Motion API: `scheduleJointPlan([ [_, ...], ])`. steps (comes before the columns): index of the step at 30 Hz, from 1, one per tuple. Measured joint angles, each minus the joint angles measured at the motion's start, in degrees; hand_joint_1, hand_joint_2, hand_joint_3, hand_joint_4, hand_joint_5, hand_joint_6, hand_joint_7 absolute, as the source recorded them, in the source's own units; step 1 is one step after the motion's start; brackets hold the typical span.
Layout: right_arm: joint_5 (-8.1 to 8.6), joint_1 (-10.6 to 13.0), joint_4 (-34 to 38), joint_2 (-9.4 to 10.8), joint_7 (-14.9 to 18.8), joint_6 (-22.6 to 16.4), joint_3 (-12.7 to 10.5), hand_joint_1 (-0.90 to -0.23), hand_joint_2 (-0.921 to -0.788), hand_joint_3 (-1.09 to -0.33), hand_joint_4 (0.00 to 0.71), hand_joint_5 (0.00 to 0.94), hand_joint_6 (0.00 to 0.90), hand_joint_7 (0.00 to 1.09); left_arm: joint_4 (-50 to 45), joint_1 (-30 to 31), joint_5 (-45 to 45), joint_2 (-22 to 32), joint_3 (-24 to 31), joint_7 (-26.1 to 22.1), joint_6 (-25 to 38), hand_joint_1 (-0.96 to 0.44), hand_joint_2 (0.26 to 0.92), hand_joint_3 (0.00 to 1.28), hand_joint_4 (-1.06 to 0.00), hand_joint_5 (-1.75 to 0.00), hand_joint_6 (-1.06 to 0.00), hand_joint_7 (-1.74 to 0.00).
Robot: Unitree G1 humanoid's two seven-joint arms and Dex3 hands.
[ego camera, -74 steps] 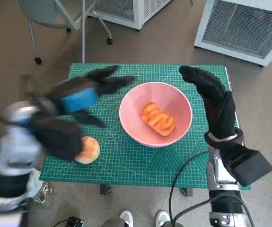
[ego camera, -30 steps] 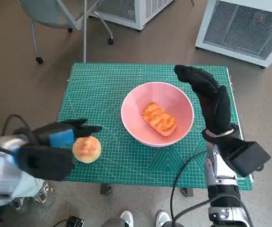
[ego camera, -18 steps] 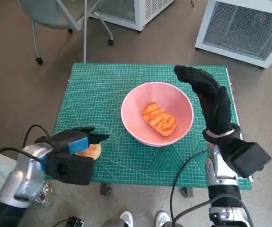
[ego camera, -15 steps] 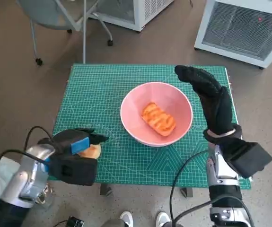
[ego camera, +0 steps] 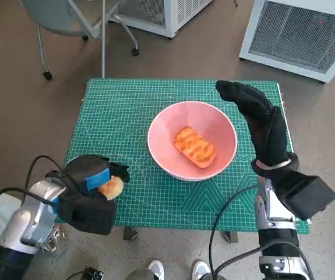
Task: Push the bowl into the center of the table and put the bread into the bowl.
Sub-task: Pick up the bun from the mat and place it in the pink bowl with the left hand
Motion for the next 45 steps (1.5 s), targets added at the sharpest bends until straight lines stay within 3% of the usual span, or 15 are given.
scheduleJointPlan([
  [9,0.02,0.2,-0.8,0.0,-0.2,0.1,0.0,-0.741,-0.921,-0.796,0.124,0.000,-0.001,0.48,0.4,-3.5,-6.2,0.5,4.6,-1.1,-2.2,0.00,0.916,0.01,-0.80,-1.03,-0.66,-1.15],
  [12,0.03,0.3,-1.0,0.0,-0.2,0.2,0.0,-0.741,-0.921,-0.796,0.123,0.000,-0.001,0.48,0.3,-5.4,-8.0,0.5,6.5,-1.4,-2.2,0.00,0.919,0.07,-0.72,-1.11,-0.58,-1.23],
  [24,0.07,0.6,-1.4,-0.1,-0.2,0.2,-0.5,-0.745,-0.921,-0.796,0.123,0.000,-0.001,0.48,-2.6,-15.9,-12.4,-1.0,10.8,-0.5,-0.5,0.00,0.920,0.11,-0.67,-1.15,-0.56,-1.28],
  [35,0.13,1.0,-2.3,-0.1,-0.2,0.6,-0.8,-0.747,-0.921,-0.794,0.120,0.000,-0.001,0.48,-5.1,-22.4,-11.0,-5.5,8.9,0.4,1.8,0.00,0.920,0.10,-0.67,-1.17,-0.57,-1.25],
  [39,0.58,2.1,-3.6,-1.1,-0.2,1.0,-1.5,-0.749,-0.921,-0.791,0.117,0.000,-0.001,0.48,-1.1,-28.0,-9.3,-10.0,4.6,-0.5,3.4,0.00,0.906,0.09,-0.71,-1.20,-0.63,-1.12],
  [45,0.65,2.4,-6.0,-0.3,-0.3,1.7,-1.2,-0.752,-0.921,-0.788,0.119,0.002,-0.001,0.48,10.8,-37.9,-7.2,-18.4,-2.1,0.9,0.6,0.00,0.889,0.06,-0.76,-1.13,-0.70,-1.05],
])
